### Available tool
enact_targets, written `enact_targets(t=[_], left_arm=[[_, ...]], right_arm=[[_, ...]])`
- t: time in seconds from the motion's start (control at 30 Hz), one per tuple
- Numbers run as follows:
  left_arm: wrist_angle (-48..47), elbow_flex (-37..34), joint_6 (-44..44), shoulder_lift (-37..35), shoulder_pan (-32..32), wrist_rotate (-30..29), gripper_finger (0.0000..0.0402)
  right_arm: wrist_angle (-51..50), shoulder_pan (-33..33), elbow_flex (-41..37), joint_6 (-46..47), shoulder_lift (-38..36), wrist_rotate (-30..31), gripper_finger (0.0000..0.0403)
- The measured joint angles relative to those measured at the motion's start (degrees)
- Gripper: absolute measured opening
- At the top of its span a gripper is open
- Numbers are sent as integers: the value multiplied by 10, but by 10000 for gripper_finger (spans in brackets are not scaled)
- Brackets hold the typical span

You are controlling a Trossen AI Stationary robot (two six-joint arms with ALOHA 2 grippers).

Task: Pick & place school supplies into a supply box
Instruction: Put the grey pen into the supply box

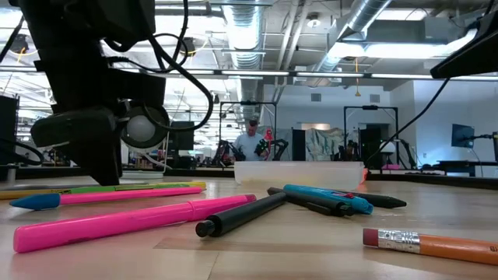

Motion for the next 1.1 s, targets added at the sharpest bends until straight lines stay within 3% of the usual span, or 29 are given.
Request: enact_targets(t=[0.73,1.1], left_arm=[[-24,1,-25,-2,1,133,193],[-13,1,-19,-1,13,141,95]], right_arm=[[0,0,0,0,0,-2,118],[1,0,0,0,0,-2,118]])
